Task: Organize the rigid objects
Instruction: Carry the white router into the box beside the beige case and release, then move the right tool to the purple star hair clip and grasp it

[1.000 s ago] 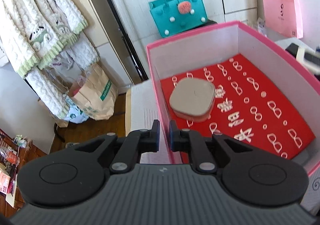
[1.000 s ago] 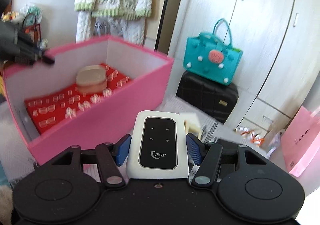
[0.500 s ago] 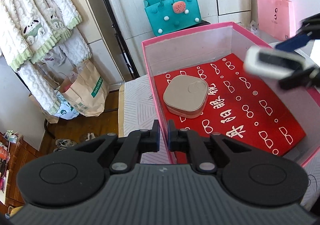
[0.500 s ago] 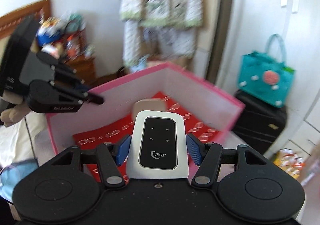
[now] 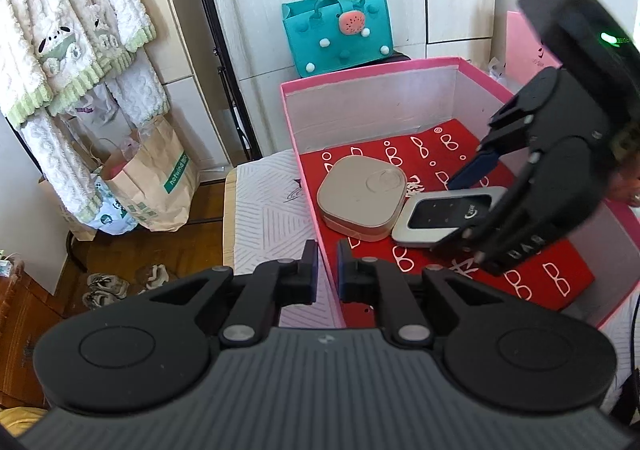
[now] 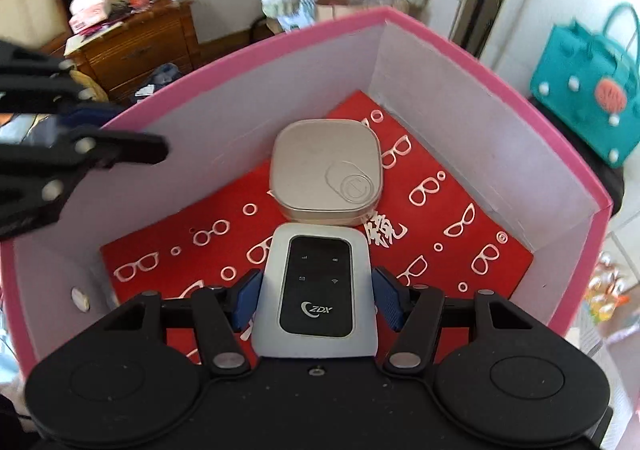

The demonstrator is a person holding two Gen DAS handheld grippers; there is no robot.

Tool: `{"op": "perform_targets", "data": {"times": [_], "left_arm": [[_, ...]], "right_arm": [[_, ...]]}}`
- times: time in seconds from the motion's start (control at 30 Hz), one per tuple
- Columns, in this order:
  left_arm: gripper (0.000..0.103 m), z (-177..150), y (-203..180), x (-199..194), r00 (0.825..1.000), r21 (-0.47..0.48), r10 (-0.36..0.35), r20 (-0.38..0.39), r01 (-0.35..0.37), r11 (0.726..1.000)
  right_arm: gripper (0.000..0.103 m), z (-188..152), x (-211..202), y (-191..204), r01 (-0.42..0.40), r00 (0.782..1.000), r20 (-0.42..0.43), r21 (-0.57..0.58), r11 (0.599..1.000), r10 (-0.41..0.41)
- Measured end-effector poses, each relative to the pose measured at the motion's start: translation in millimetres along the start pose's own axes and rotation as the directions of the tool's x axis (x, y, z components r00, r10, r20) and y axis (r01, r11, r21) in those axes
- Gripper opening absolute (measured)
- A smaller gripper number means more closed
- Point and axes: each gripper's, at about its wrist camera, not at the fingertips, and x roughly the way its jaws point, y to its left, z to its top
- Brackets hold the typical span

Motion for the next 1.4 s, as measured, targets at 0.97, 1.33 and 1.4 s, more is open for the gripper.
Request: {"op": "perform_targets", "data": {"times": [0.97, 1.33, 1.4], "left_arm": [[0.009, -3, 0, -1, 1.000, 0.017, -0.006, 0.016, 0.005, 1.000], [0.010, 1, 0, -1, 0.999, 0.014, -0.012, -0.031, 0.013, 1.000], [0.009, 0, -2, -2, 1.000, 0.022, -0.002, -0.029, 0.002, 1.000]], "right_arm": [[0.065, -14, -68, -38, 0.035, 0.958, 0.279, 0.088, 0.996, -0.058], [0.065, -132, -135, -41, 0.043, 0.903, 0.414, 0.175, 0.984, -0.113], [0.065, -152, -137, -40, 0.053, 0.899, 0.417, 0.203, 0.978, -0.135]]}}
